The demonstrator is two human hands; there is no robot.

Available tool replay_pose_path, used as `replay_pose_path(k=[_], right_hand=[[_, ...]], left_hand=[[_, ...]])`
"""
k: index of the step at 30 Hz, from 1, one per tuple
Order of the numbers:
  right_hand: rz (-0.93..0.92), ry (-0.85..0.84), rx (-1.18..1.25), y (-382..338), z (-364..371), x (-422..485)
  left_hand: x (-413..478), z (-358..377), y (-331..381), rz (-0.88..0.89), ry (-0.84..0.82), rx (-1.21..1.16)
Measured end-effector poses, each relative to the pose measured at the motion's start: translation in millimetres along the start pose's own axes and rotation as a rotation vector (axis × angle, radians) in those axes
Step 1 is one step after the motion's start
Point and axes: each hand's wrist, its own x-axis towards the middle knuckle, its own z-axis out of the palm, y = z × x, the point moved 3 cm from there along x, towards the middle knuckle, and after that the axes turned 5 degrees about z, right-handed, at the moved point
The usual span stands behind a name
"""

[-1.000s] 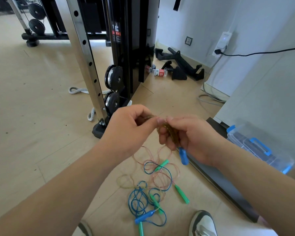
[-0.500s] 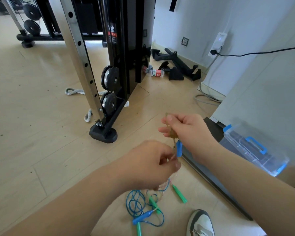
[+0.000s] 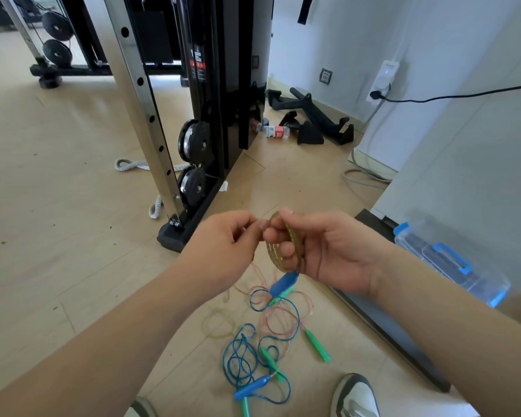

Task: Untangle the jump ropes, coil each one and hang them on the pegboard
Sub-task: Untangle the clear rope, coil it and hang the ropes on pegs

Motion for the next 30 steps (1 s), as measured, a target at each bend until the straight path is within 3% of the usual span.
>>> replay_pose_path(k=[4,9,11,14,17,19,22,26,30], right_hand=[[0.057,-0.009,-0.038,2.1,-2.1,-1.6],[-0.079,0.119,0.157,5.9,-0.1,3.4],[-0.163,0.193,0.183,4.8,-4.3,6.2],[-0.292,0.443,-0.023,1.5,-18.5,9.7],[-0.360,0.636,-0.389,3.7,-28.5,14.1],[-0.375,0.642,-0.565,6.0,-30.0,15.4],[-0.384,0.546,-0.680,4.0,-24.4,12.0],[-0.243,0.284,-0.549,0.8,-10.4,8.8],[-0.098,0.085,-0.336,3.7,-4.9,7.6]], left_hand=[[0.3,-0.8,-5.2,0.017,0.007,0.111],[-4.8,17.5,-8.6,-0.116,-0.134,0.078],[-9.7,25.1,-7.3,-0.148,-0.276,0.142],[-22.7,37.3,-0.9,-0.234,-0.529,0.116],[-30.6,43.0,12.1,-0.138,-0.606,0.111],[-27.6,39.8,22.4,-0.019,-0.529,0.094],[-15.5,21.0,30.3,0.146,-0.259,0.012],[-1.6,-8.0,21.6,0.218,0.062,-0.079],[4.0,-18.6,9.4,0.167,0.137,-0.089]])
